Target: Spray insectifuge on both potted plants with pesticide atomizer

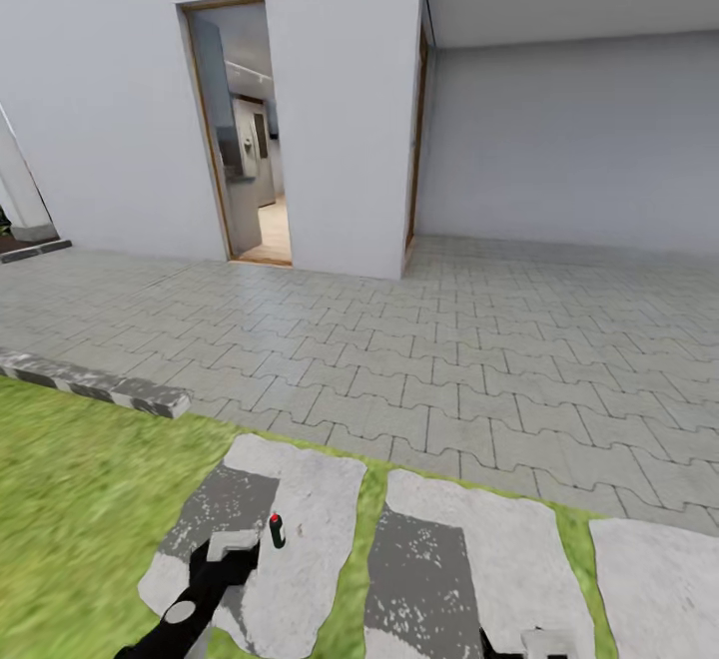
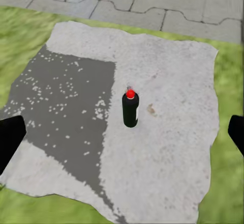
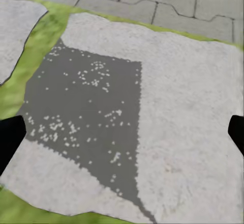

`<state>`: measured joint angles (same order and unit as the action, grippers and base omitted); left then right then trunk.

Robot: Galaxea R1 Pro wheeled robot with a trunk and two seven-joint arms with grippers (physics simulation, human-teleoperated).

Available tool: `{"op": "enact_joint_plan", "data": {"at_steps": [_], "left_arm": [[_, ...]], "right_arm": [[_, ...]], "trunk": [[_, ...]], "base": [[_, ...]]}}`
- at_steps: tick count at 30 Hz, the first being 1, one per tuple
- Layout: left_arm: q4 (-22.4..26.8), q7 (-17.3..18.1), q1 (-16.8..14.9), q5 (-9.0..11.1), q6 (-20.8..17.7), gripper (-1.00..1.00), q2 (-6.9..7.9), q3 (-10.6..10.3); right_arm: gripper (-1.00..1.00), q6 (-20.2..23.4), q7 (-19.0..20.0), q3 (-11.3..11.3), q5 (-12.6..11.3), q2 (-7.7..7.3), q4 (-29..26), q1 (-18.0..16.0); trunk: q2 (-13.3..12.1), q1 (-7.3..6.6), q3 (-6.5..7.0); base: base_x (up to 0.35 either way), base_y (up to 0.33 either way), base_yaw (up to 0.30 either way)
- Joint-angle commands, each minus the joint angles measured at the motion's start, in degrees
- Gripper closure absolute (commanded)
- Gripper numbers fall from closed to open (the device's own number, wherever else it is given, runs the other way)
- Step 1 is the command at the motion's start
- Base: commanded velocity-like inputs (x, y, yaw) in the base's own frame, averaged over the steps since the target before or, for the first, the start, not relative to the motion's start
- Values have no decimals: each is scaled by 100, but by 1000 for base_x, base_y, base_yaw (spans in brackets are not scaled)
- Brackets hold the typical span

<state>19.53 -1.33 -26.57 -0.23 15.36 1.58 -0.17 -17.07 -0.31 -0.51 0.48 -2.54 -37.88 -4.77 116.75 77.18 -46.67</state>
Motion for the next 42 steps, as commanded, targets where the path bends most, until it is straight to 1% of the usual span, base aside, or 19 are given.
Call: {"op": "enact_joint_plan", "data": {"at_steps": [1,2,5,13,21,24,30,35,42], "left_arm": [[-6,-46,-86,5,15,-100,-3,1],[-8,-363,-381,43,-84,-100,0,38],[-10,-415,-394,50,-106,-100,12,128],[-11,-382,-361,54,-49,-100,43,171],[-11,-359,-365,58,-67,-100,50,183],[-11,-359,-366,58,-63,-100,52,184],[-11,-359,-366,58,-59,-100,53,184],[-11,-359,-359,58,-49,-100,61,184],[-11,-351,-358,39,-47,-100,48,155]], "right_arm": [[-100,-17,-3,-5,4,-4,-76,-37],[-100,0,1,-10,5,-13,-347,-388],[-100,1,19,6,11,-17,-354,-468],[-100,2,38,11,22,-19,-259,-505],[-100,-7,36,4,21,-19,-221,-508],[-100,-12,25,6,17,-19,-123,-508],[-100,-18,14,-25,11,-19,258,-508],[-100,-22,13,-28,11,-19,294,-508],[-100,-24,13,-28,5,-19,292,-508]], "trunk": [[2,-1,-7],[2,-1,-7],[2,-1,-7],[2,-1,-7],[2,-1,-7],[2,-1,-7],[2,-1,-7],[2,-1,-7],[2,-1,-7]], "base": [[1,-1,0],[0,0,0],[0,0,0],[23,-9,0],[260,-121,0],[299,-139,40],[301,-140,212],[231,-86,247],[27,-8,48]]}}
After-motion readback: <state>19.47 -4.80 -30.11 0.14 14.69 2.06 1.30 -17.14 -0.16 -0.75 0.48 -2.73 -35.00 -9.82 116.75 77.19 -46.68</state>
